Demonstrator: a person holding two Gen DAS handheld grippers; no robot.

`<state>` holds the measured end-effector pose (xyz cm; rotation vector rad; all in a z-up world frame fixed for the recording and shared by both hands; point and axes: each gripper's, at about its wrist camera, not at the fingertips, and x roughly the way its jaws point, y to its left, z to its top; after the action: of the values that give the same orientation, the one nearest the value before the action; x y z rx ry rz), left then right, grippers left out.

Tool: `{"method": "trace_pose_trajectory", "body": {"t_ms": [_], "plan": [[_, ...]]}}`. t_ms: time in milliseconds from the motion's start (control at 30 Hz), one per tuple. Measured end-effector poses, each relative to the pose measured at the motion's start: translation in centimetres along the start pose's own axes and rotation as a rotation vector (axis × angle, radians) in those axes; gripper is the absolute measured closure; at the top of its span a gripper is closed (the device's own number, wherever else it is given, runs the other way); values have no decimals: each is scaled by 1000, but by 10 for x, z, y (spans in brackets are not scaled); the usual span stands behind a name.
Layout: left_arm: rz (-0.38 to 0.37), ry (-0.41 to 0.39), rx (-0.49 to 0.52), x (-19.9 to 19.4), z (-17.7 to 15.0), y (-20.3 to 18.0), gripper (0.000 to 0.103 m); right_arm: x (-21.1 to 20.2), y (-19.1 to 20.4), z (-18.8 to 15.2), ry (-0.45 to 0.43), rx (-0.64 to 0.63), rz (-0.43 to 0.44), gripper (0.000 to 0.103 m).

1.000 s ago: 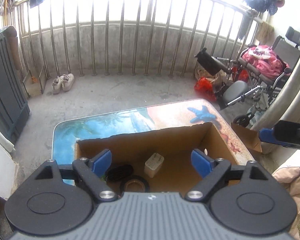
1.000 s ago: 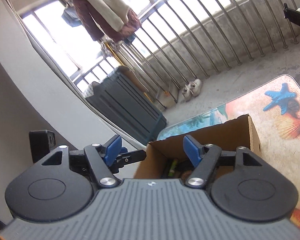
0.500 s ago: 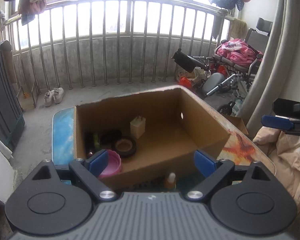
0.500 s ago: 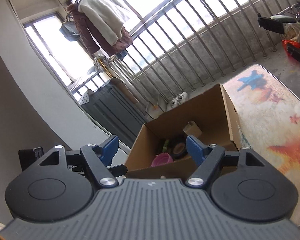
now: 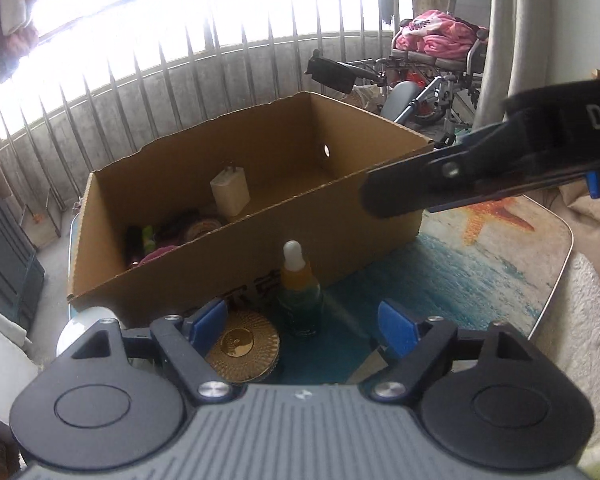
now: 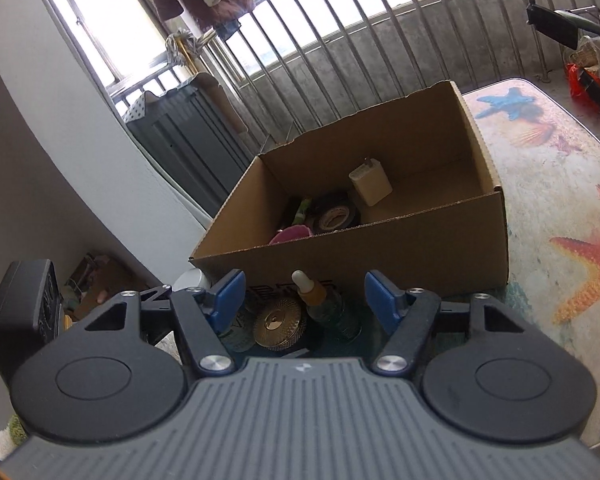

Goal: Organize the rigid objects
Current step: 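Move the right tool to the green dropper bottle and grasp its neck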

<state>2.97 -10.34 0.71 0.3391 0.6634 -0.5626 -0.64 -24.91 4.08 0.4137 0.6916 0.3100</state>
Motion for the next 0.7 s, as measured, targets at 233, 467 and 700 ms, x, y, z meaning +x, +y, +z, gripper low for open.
{"method": "trace_pose_trajectory", "body": {"t_ms": [233,467,700], "plan": [[13,-1,28,24,3,-11,35,40,3,11,93,-57,-5,59],[20,19,3,36,2,-7,50,71,2,15,169,-93,18,72],[28,35,-16,43,1,-5,64,82,1,14,202,-105,32,79]]}}
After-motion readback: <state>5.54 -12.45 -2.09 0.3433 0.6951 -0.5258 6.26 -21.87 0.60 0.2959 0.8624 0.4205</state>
